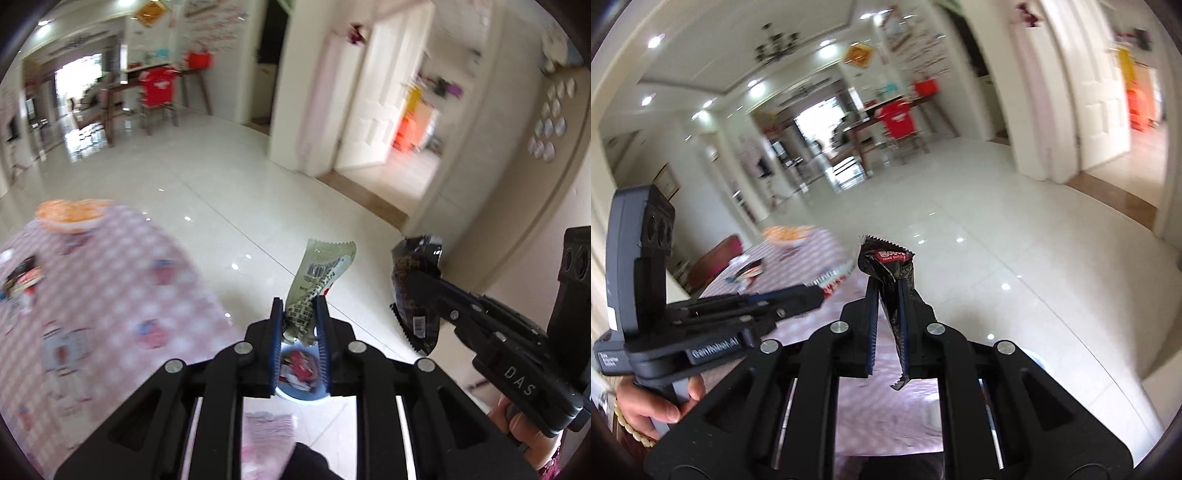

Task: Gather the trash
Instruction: 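Open the left tool over the bucket while the right tool holds the black bag, then open the right tool over the blue bucket to drop the black snack bag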

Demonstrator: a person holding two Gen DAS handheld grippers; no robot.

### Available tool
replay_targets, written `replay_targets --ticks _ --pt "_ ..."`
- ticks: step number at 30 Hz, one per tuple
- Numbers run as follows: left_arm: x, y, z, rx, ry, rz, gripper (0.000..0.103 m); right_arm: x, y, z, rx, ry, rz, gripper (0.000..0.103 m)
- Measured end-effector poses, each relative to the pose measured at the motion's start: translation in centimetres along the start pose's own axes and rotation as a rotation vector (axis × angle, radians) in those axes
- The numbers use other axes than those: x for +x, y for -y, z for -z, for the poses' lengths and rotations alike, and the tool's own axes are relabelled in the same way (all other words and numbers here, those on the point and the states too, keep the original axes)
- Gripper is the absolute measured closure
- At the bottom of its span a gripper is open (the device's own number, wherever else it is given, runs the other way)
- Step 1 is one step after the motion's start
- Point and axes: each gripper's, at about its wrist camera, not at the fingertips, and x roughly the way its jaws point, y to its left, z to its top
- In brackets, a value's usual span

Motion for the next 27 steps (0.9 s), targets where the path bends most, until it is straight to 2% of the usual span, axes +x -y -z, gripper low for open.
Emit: replay_targets --ticks 3,5,8,9,10,11,18,27 --pt "3.0 2.1 -0.5 0.026 -0.048 0.033 0.086 -1.1 2.7 0.2 0.047 0.022 0.049 0.093" --pt "4.9 3.2 -1.0 0.046 -0.08 0.027 0.086 -1.6 4.1 0.4 0.072 0.031 0.076 0.093" --pt "7.1 4.2 -1.7 0.03 -0.11 0.049 0.076 -1.9 5.8 0.7 0.106 0.043 0.108 0.093" --pt "7.5 4.3 -1.8 0.021 -0.119 0.054 0.058 -1.9 6.2 1.0 0.118 0.043 0.113 0.093" --pt "8.0 4.5 -1.9 0.015 -0.124 0.056 0.034 -2.0 6.7 1.3 0.131 0.043 0.12 0.093" --pt "8.4 4.7 -1.9 0.011 -0.127 0.039 0.027 -2.0 7.0 1.5 0.137 0.041 0.125 0.093" --pt "8.4 5.7 -1.1 0.043 -0.127 -0.022 0.026 -1.5 7.5 1.8 0.157 0.013 0.121 0.093" --pt "7.4 4.1 -1.6 0.021 -0.113 -0.062 0.026 -0.7 7.0 1.8 0.147 -0.01 0.103 0.093"
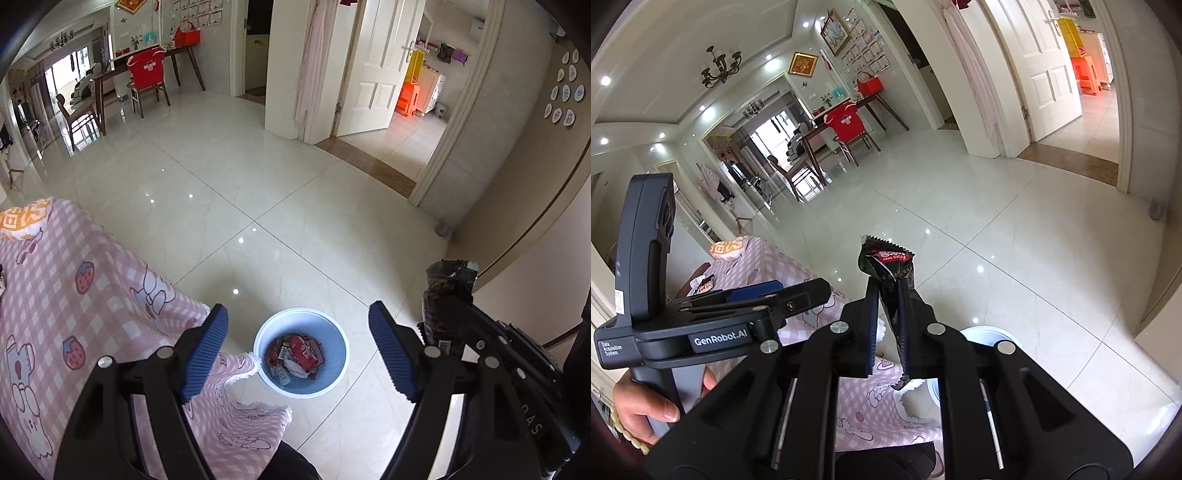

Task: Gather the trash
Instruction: 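Open the right tool over the blue bucket to drop the black snack bag, then move both open tools back over the wrappers on the table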

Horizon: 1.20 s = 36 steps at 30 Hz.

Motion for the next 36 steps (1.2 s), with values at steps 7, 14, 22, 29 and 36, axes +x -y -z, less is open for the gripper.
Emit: replay_targets --ticks 7,14,22,29,36 --pt "-0.5 -1.3 -0.2 -0.015 0.015 -0.024 0.026 0.7 0.0 -0.6 -0.003 -0.012 -0.002 0.093" --pt "-0.9 -3.0 -0.2 -0.043 0.037 -0.064 0.026 1.5 -0.1 -0.9 -0.012 -0.019 -0.003 0.093" --pt "-1.4 -4.8 -0.5 -0.055 0.057 -0.108 0.025 3.6 -0.1 -1.3 -0.008 -0.033 0.022 0.088" --pt "-1.6 -5.9 -0.1 -0.054 0.055 -0.116 0.025 3.9 -0.5 -1.7 -0.021 -0.018 0.034 0.05" --pt "-3.5 -7.5 0.9 -0.061 0.07 -0.11 0.025 3.3 -1.9 -1.6 -0.036 -0.023 0.017 0.05"
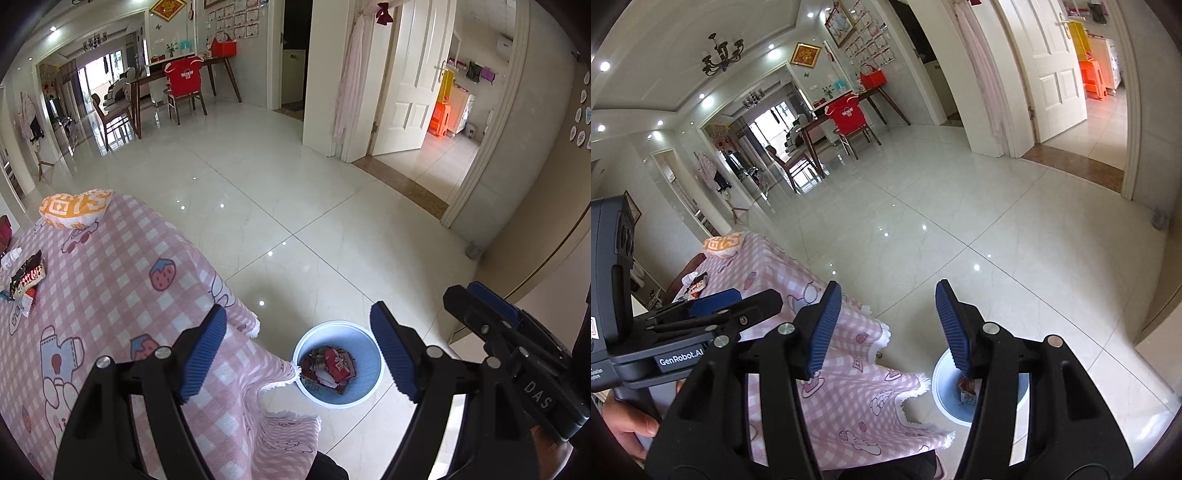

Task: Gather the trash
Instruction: 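Move both open tools back over the wrappers on the table, then grasp the small white item with the right tool while the left tool grasps the red-and-white wrapper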

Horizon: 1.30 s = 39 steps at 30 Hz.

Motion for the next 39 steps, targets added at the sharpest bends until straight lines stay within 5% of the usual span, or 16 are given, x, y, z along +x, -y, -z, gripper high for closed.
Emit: replay_targets --ticks 9,16,25,35,38,39 --pt "-4.0 -5.2 1.3 -0.057 0.048 -0.025 0.023 -0.3 -6.1 -0.1 -0.098 -0.007 -0.074 0.05" --pt "-7.3 -13.5 2.9 -0.17 0.085 -0.129 0.023 2.1 -13.8 0.5 -0.222 -0.054 -0.171 0.05" --pt "-10.4 -28.3 6.9 -0.416 0.079 -0.272 0.023 8.7 -26.1 2.2 -0.406 -0.189 -0.292 0.05" --pt "-11.5 -37.4 8.8 -0.553 0.08 -0.323 0.023 17.6 -35.5 5.1 -0.499 -0.343 -0.326 0.05" --pt "-10.9 -38.6 8.9 -0.572 0.074 -0.303 0.023 19.6 -36.3 5.2 -0.492 -0.366 -0.315 0.057" --pt "-10.6 -38.7 8.8 -0.572 0.072 -0.299 0.023 20.0 -36.5 5.3 -0.498 -0.37 -0.312 0.071"
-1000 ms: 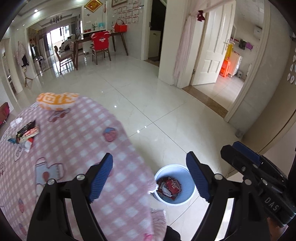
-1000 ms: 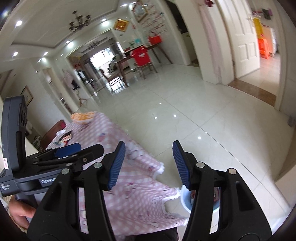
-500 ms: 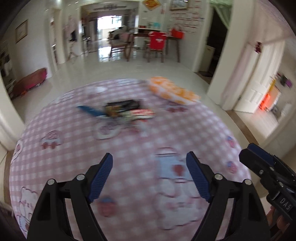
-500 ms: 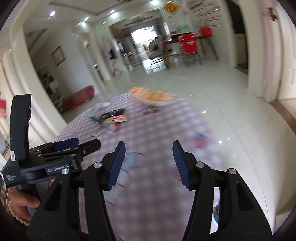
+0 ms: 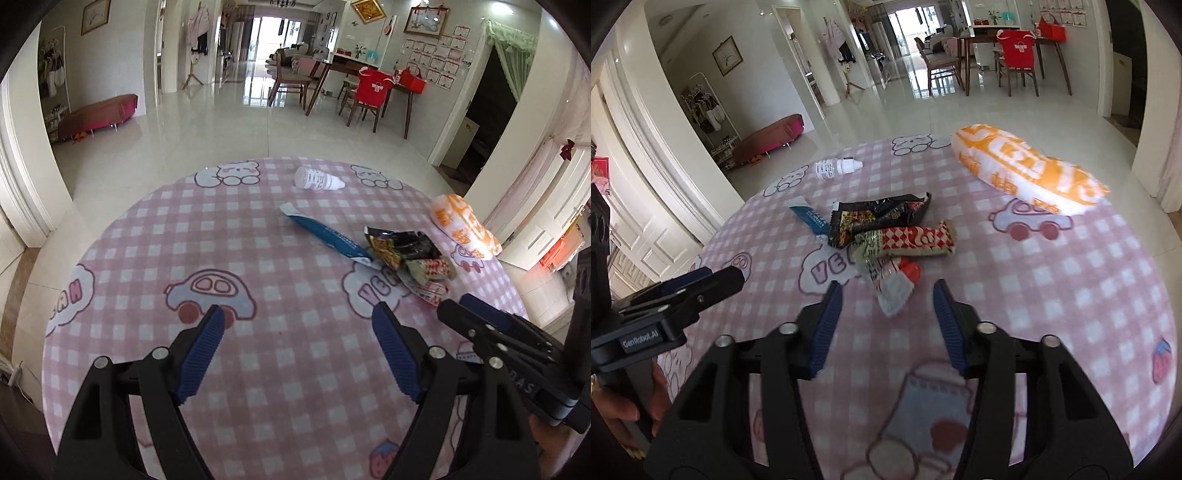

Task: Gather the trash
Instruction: 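Grasp the small white item with the right tool while the left tool grasps the red-and-white wrapper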

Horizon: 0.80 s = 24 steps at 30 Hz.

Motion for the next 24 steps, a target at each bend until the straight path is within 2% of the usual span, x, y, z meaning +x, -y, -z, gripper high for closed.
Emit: replay_targets --ticks 2,4,11,16,20,24 --pt "0.6 0.3 -0.2 0.004 -0.005 0.011 0.023 0.9 0.0 0.0 -0.02 -0.022 0.018 0.077" --pt "1.2 0.5 -0.6 0.006 -0.01 0.029 0.022 0.9 0.3 0.0 -0.014 -0.014 -0.004 0.087" --pt "2.3 3.0 -1.3 0.048 -0.013 0.083 0.022 -4.3 0.8 0.4 -0.047 0.12 0.028 0.089" --pt "2.4 7.1 -1.2 0.178 0.003 0.09 0.022 -7.5 2.9 0.4 -0.015 0.188 0.068 0.09" --pt "2.5 10.0 -1.1 0.278 0.004 0.114 0.022 -8.0 4.7 0.1 0.023 0.204 0.075 0.09" --pt "3.8 12.4 -0.7 0.372 -0.025 0.094 0.023 -8.3 5.9 0.2 0.054 0.215 0.062 0.089"
